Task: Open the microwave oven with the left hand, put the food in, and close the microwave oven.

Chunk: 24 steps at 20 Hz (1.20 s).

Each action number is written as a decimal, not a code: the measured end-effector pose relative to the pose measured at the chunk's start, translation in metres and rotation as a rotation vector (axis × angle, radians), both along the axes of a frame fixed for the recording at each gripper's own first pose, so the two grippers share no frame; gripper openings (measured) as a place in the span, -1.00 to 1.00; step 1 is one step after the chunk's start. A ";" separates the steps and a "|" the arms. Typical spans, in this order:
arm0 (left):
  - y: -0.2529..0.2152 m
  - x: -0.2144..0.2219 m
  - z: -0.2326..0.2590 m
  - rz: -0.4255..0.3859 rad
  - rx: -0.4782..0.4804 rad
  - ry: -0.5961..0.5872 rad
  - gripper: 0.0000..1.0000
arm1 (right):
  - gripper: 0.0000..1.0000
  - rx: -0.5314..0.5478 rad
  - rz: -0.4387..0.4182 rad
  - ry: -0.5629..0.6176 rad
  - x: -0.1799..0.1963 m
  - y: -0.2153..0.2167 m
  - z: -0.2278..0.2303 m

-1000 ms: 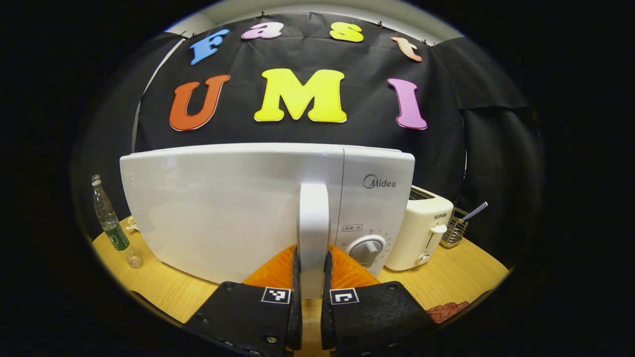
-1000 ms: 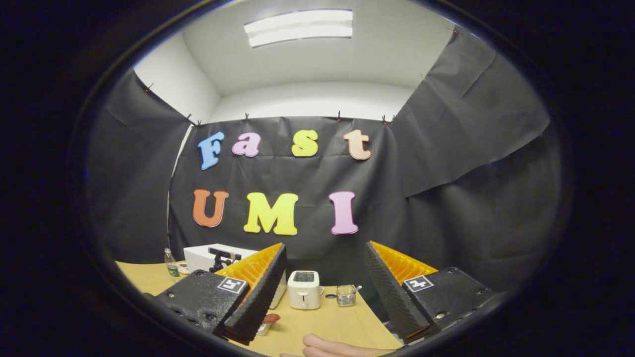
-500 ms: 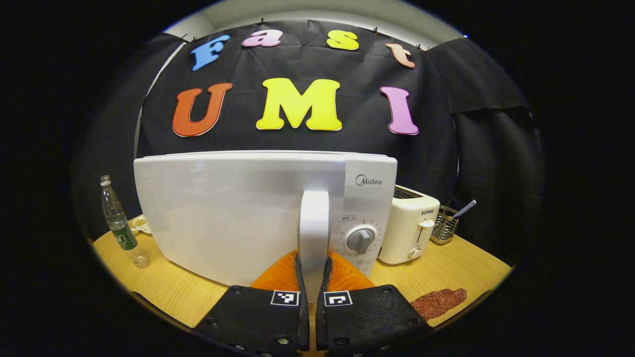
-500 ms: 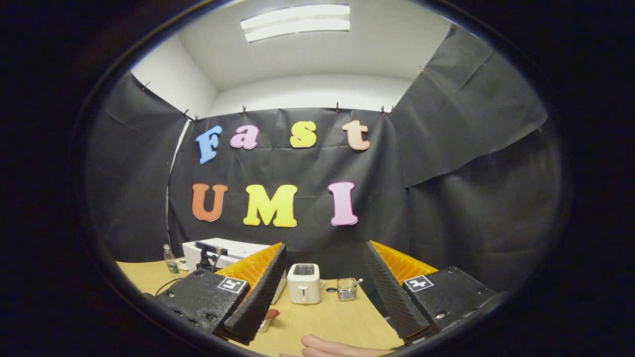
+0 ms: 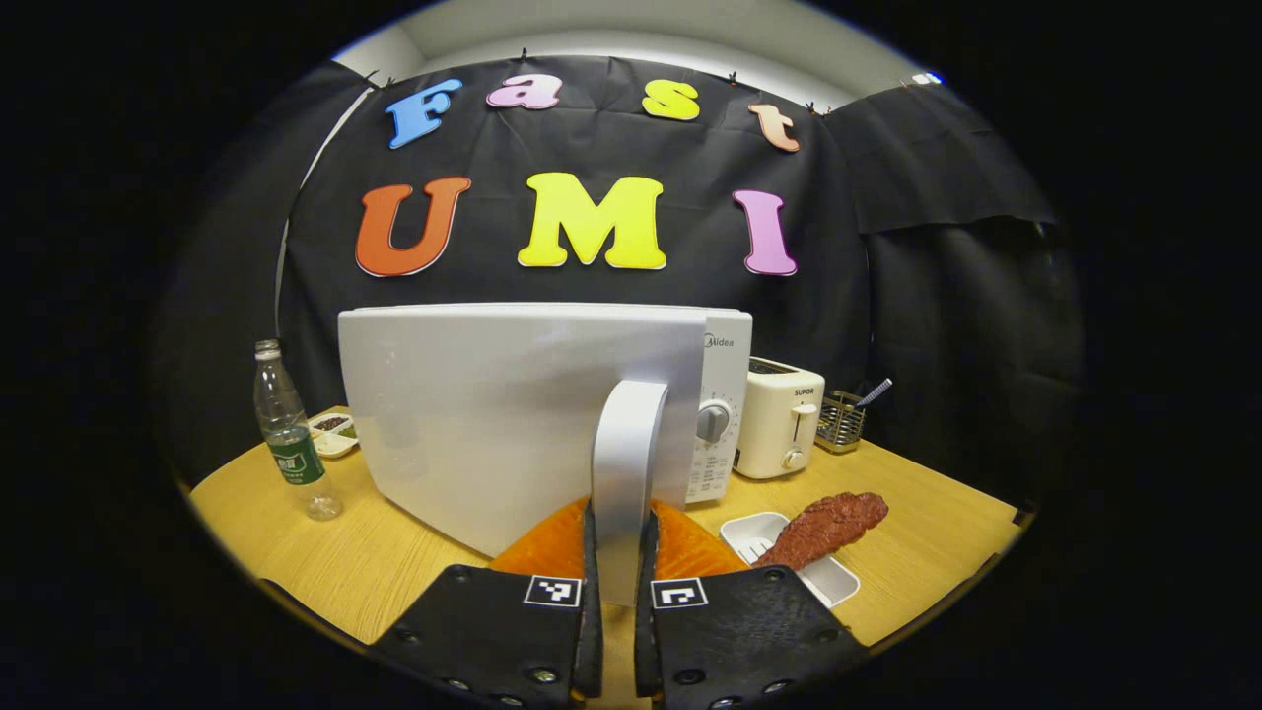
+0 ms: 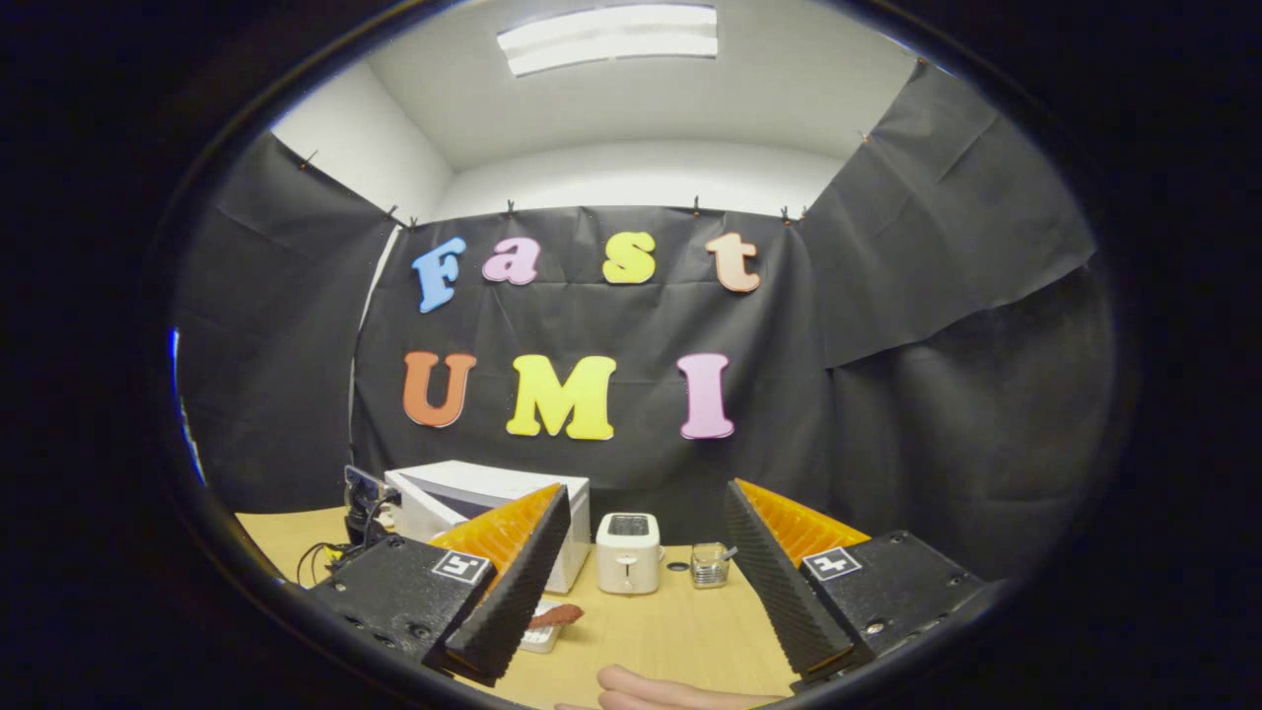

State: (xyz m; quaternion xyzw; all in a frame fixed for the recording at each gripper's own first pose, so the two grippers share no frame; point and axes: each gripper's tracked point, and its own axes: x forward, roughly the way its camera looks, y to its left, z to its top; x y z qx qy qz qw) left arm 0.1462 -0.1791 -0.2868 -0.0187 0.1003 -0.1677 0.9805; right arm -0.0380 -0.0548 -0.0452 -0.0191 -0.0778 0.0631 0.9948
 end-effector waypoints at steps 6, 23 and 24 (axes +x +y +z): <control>0.091 -0.061 -0.007 0.078 -0.011 0.024 -0.69 | 1.00 -0.037 0.070 0.010 -0.009 0.041 -0.012; 0.243 -0.174 0.058 0.276 -0.058 -0.010 0.87 | 1.00 -0.036 0.124 0.100 0.011 0.090 -0.053; 0.241 -0.173 0.067 0.274 -0.060 -0.020 0.87 | 1.00 -0.038 0.121 0.106 0.015 0.090 -0.056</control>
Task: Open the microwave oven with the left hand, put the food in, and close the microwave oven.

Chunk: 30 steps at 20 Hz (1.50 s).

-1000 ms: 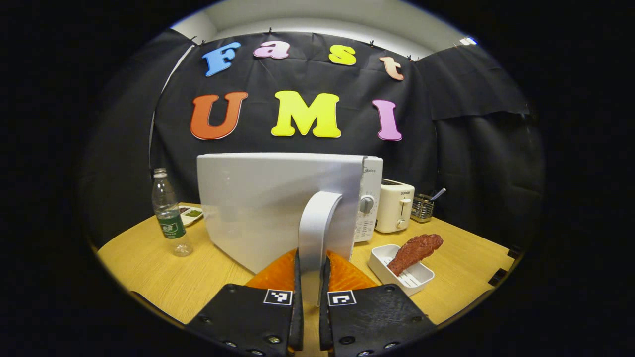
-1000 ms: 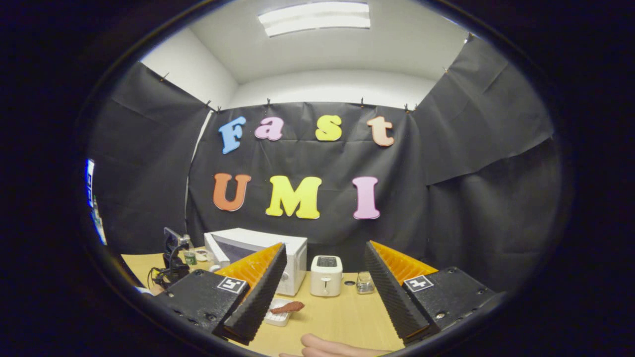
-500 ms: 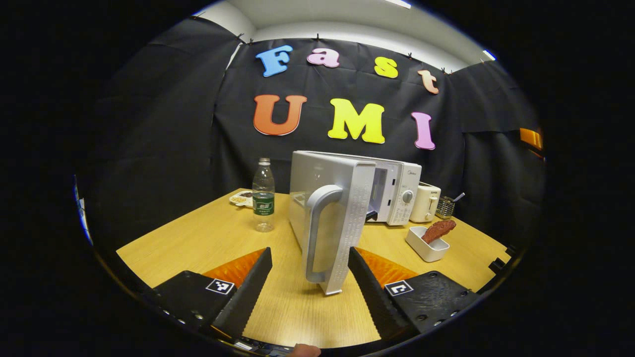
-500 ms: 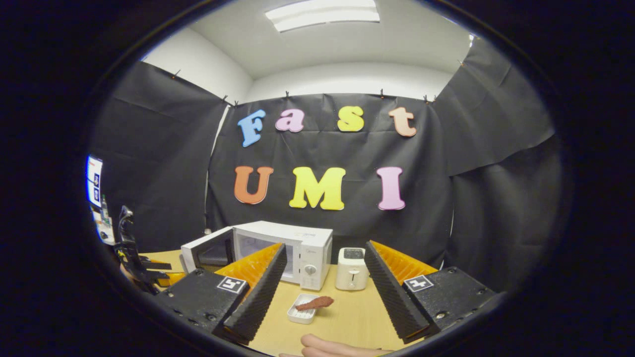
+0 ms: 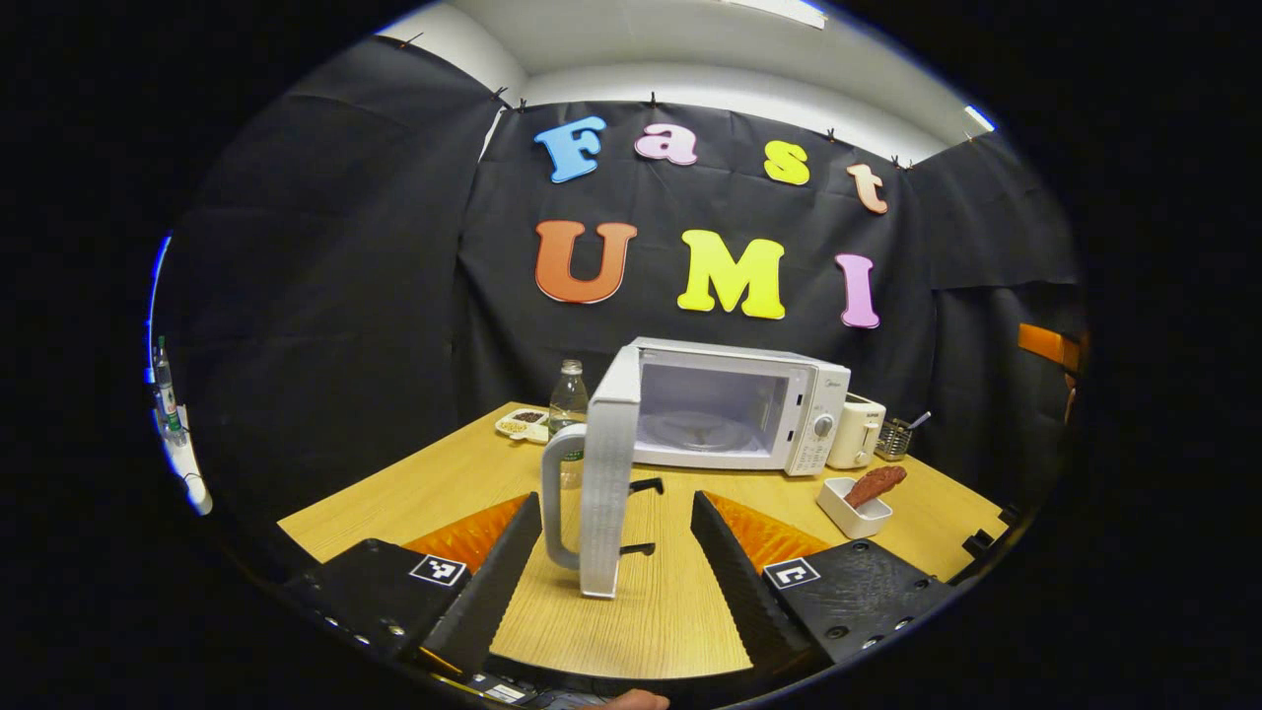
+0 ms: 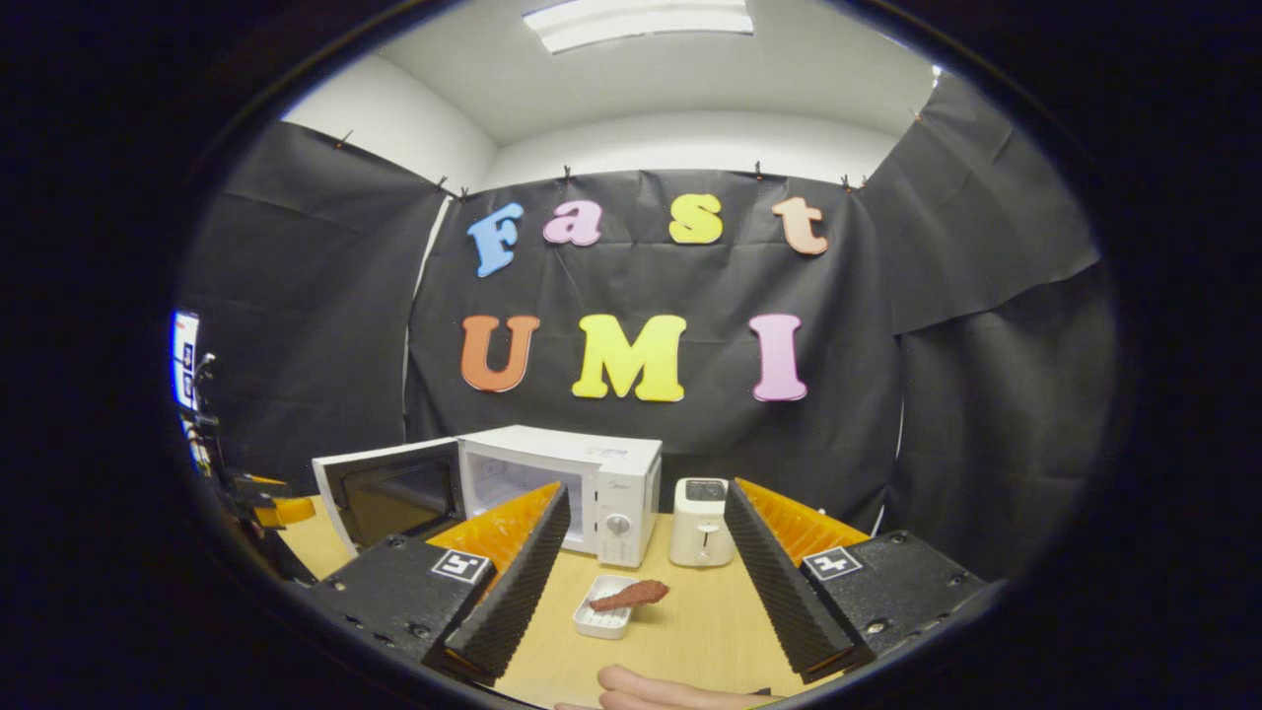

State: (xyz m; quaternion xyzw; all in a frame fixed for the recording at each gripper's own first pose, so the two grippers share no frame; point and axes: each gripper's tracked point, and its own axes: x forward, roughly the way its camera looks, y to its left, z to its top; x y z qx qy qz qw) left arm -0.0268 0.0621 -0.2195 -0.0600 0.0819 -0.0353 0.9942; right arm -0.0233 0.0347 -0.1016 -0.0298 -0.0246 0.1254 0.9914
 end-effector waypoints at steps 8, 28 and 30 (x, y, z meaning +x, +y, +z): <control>-0.033 0.033 0.116 -0.001 0.064 -0.128 0.87 | 1.00 -0.030 -0.025 0.137 0.051 -0.015 -0.032; -0.113 0.113 0.180 -0.149 0.024 -0.113 0.87 | 0.94 0.061 0.196 0.877 0.212 -0.009 -0.222; -0.108 0.113 0.176 -0.140 0.020 -0.107 0.87 | 0.63 0.113 0.247 0.962 0.209 0.001 -0.240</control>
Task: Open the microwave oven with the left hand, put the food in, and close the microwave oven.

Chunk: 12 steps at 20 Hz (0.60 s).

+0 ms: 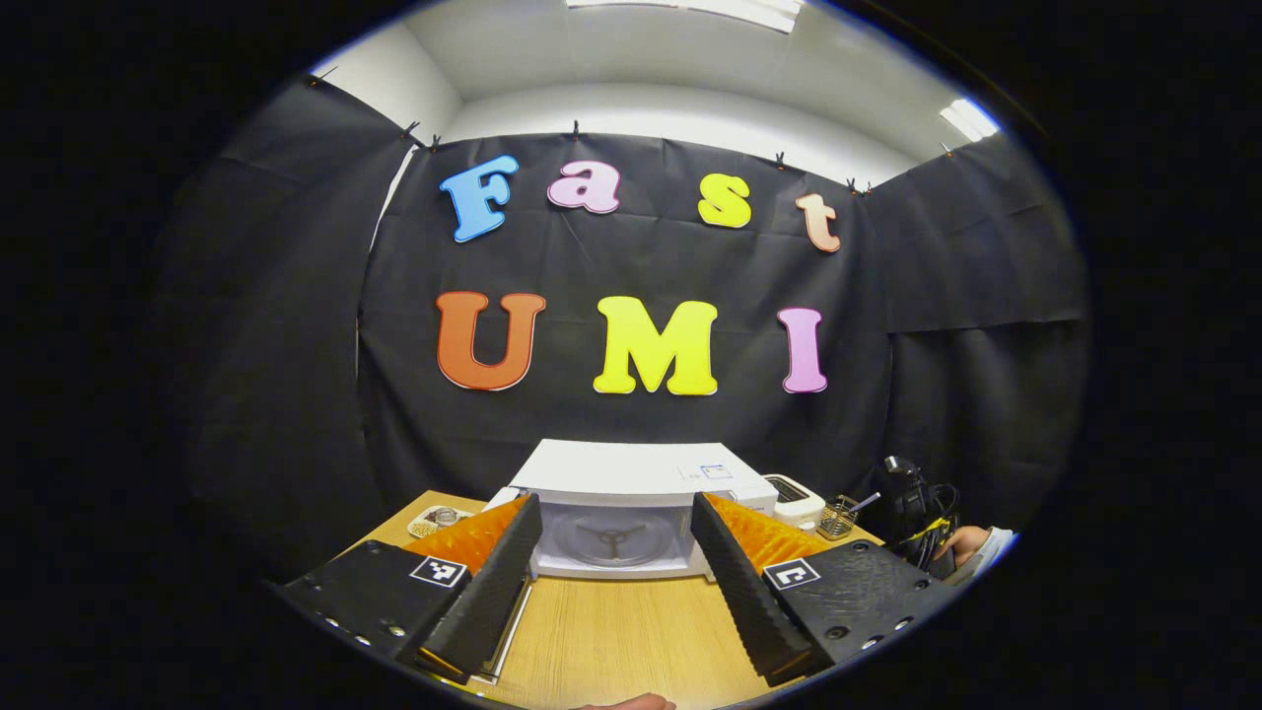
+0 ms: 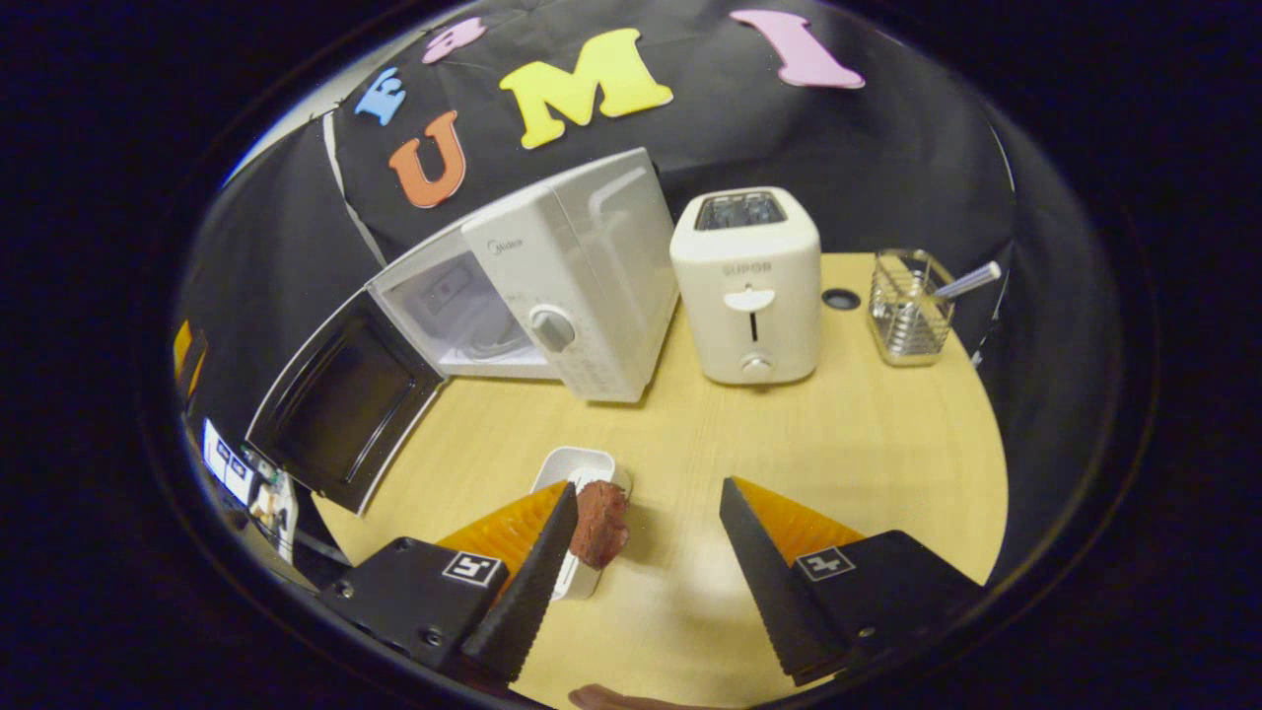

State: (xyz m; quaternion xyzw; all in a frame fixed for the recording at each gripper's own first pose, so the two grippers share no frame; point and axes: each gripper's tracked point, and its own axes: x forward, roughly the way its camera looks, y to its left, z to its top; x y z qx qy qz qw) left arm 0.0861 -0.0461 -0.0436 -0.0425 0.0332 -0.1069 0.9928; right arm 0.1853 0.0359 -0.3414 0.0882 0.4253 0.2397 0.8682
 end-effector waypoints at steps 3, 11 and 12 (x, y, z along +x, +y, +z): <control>0.011 -0.001 -0.008 0.032 0.022 0.013 0.87 | 0.70 0.087 0.033 0.069 -0.005 0.016 -0.014; 0.034 -0.017 -0.009 0.084 0.032 0.004 0.87 | -0.77 0.167 0.033 0.067 -0.036 0.026 0.013; 0.037 -0.020 -0.008 0.089 0.029 0.000 0.87 | -0.96 0.148 0.030 0.031 -0.039 0.025 0.023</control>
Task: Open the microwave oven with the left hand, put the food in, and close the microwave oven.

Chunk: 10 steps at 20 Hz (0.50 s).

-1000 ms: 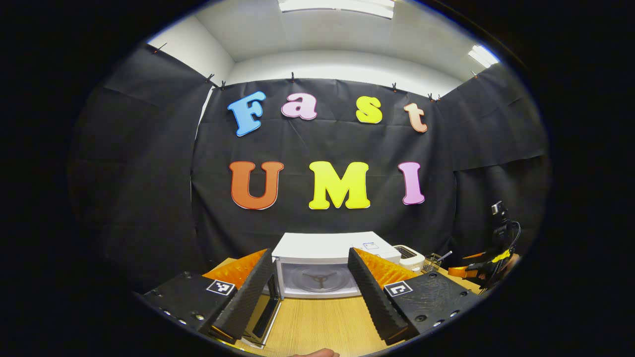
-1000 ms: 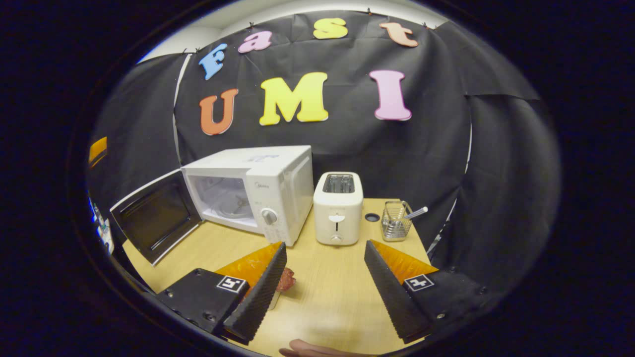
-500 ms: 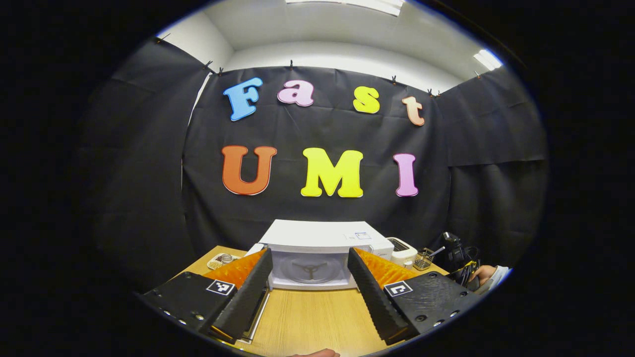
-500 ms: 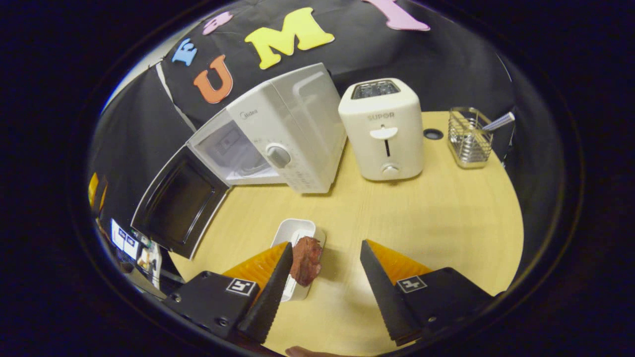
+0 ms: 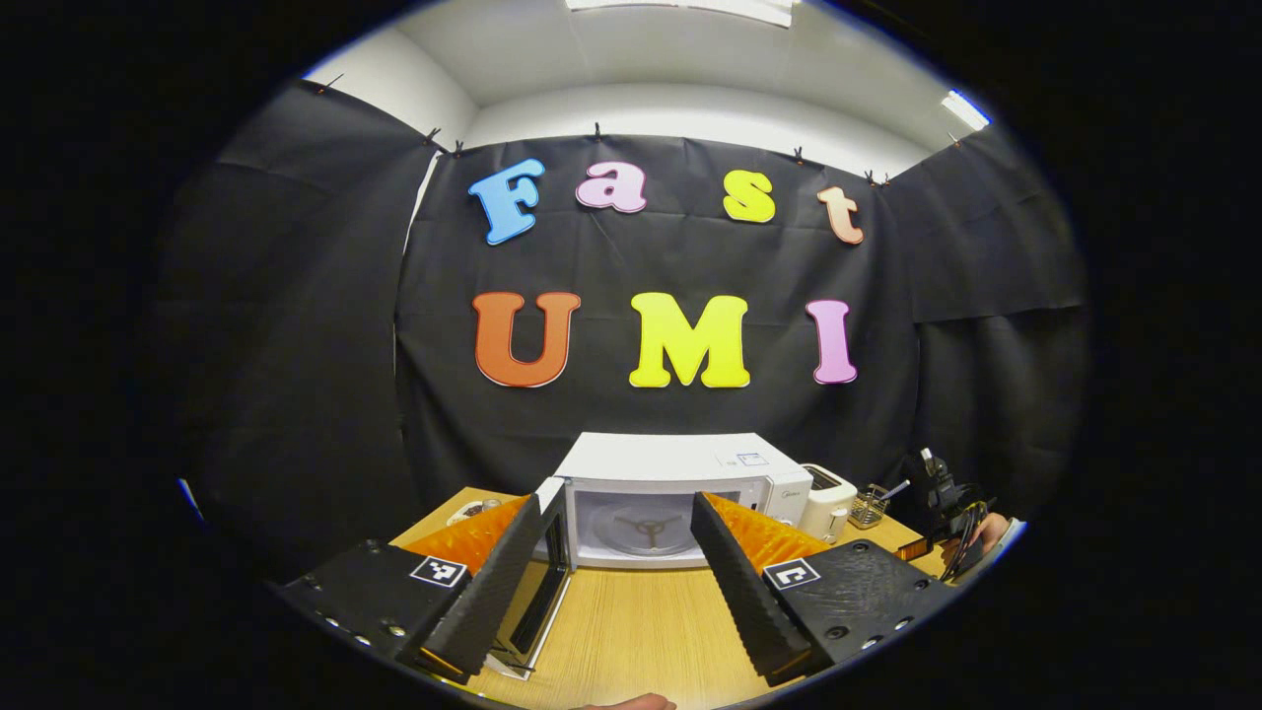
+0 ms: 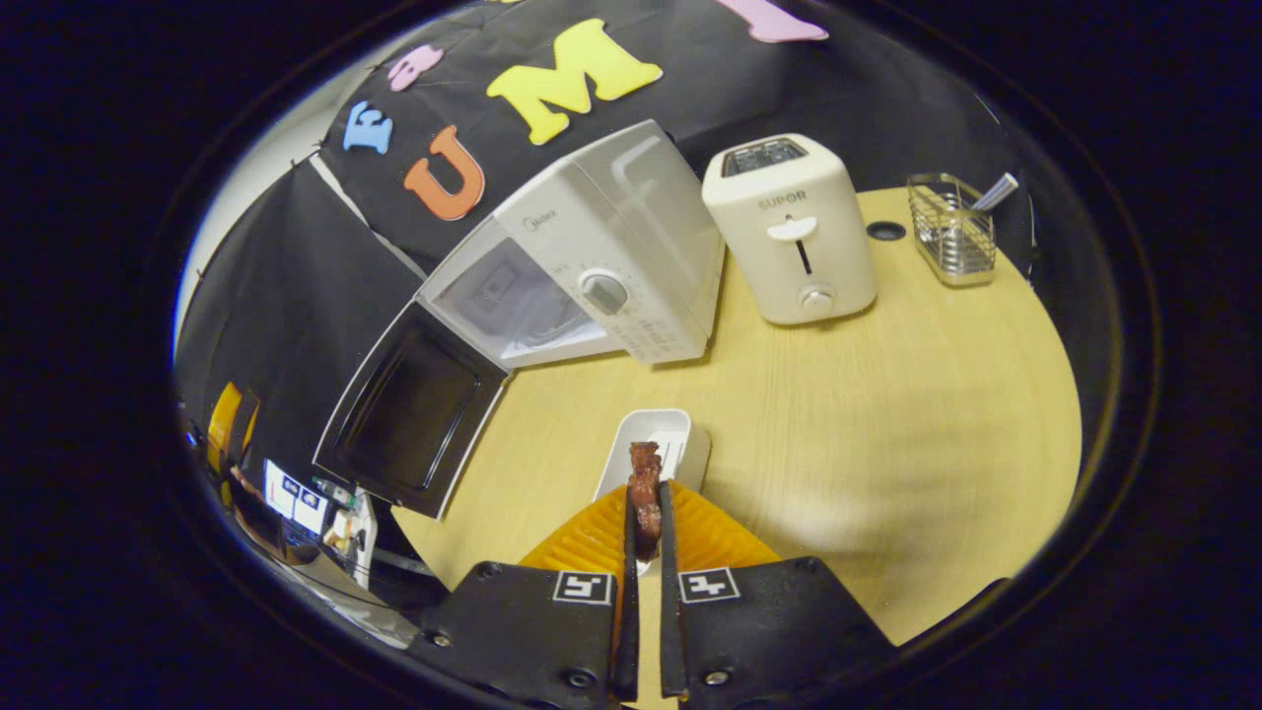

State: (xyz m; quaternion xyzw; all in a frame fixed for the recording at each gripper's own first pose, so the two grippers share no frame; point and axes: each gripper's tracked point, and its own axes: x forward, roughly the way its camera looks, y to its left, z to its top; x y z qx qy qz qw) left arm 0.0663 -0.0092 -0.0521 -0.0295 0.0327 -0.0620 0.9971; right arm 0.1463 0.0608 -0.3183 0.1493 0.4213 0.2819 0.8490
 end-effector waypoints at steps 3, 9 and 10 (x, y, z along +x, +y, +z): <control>0.008 -0.010 -0.005 0.006 0.005 -0.005 0.87 | -0.77 -0.095 -0.020 -0.126 -0.008 -0.004 0.025; 0.022 -0.028 -0.020 0.033 0.050 -0.005 0.87 | -0.76 -0.279 -0.066 -0.394 -0.031 0.005 0.066; 0.022 -0.031 -0.023 0.025 0.049 -0.002 0.87 | -0.77 -0.303 -0.078 -0.438 -0.034 0.010 0.072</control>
